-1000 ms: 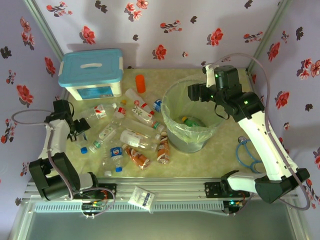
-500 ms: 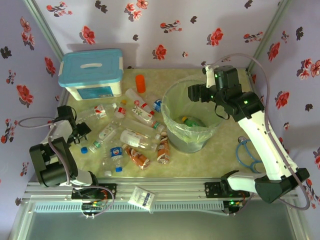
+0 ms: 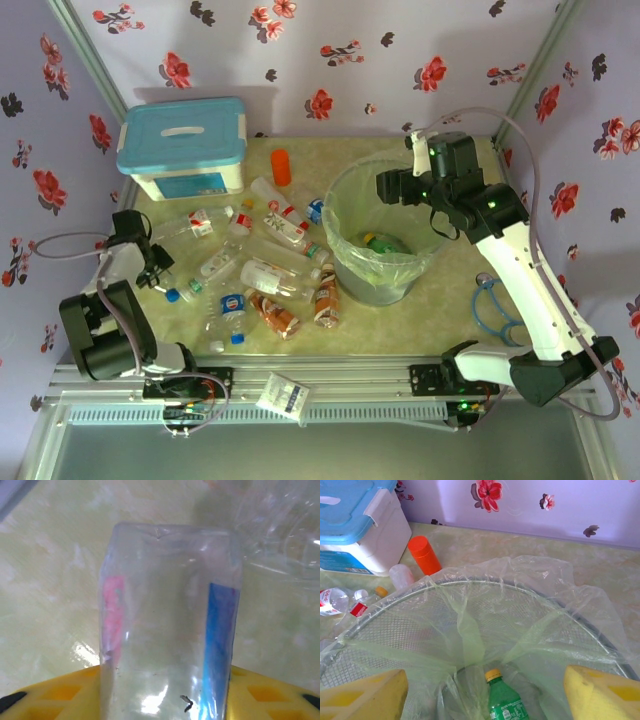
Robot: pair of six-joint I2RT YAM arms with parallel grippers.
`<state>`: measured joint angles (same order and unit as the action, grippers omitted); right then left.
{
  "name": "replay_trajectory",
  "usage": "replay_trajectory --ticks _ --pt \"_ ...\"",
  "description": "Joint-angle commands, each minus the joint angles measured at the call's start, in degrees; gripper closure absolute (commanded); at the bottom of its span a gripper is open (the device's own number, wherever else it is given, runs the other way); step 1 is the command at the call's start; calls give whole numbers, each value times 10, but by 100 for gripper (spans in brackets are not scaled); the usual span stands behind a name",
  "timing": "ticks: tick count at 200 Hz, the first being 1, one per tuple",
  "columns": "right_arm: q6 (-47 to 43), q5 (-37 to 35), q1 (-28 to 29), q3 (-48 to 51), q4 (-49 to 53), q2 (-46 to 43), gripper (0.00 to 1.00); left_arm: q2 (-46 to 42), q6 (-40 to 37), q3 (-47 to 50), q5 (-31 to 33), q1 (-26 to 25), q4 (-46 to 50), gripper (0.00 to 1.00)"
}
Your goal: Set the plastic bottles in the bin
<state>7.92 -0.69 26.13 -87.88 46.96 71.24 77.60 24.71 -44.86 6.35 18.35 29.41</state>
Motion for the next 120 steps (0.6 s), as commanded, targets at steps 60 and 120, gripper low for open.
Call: replay_trajectory --ticks 60,120 --pt "31 70 25 -75 1 12 19 -203 33 -130 -126 -46 117 45" --pt "72 157 100 -114 -52 48 19 -204 196 -127 -245 -220 -109 49"
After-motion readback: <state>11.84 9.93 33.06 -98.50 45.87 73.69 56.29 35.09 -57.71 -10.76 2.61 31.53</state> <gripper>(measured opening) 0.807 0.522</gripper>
